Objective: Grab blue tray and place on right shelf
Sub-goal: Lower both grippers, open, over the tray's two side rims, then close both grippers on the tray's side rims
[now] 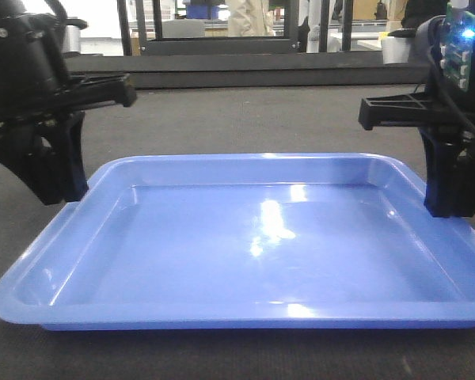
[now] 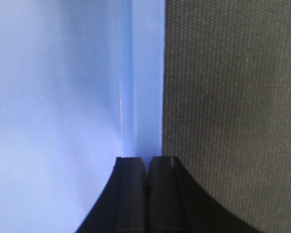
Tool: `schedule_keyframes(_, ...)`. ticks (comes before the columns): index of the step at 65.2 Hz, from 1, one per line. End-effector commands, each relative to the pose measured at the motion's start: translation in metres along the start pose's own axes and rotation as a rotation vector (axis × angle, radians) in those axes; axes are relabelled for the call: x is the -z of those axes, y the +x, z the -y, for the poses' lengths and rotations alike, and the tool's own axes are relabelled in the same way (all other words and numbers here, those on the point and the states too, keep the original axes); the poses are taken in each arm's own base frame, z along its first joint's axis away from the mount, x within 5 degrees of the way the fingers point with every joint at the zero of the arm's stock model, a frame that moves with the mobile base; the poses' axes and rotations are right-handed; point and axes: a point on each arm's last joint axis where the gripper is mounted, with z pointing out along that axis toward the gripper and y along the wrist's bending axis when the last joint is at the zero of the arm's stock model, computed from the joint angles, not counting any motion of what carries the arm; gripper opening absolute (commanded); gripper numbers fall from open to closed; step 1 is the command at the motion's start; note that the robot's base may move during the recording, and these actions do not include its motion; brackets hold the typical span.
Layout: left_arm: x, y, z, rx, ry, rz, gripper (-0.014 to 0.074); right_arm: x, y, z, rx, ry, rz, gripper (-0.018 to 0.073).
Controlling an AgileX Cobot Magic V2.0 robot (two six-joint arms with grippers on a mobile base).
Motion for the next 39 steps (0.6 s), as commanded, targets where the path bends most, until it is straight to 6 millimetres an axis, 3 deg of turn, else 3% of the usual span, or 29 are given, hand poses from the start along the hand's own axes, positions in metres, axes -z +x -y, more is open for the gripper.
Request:
schedule_keyframes(1, 0.021, -0.003, 0.01, -0.06, -0.011, 0.101, 0.014, 0.019, -0.004, -0.001, 0.001, -0.019, 0.064, 0.0141)
schedule_keyframes(7, 0.021, -0.003, 0.007, 0.017, -0.052, 0.108, 0.0245, 0.019, -0.004, -0.001, 0.001, -0.018, 0.062, 0.0347)
schedule_keyframes(14, 0.021, -0.003, 0.004, 0.043, -0.061, 0.1, 0.0283, 0.019, -0.004, -0.001, 0.001, -0.019, 0.064, 0.0521)
schedule_keyframes(39, -0.001, -0.007, 0.009, 0.078, -0.03, 0.05, 0.0279, -0.001, -0.008, -0.003, -0.009, -0.006, 0.007, 0.0541)
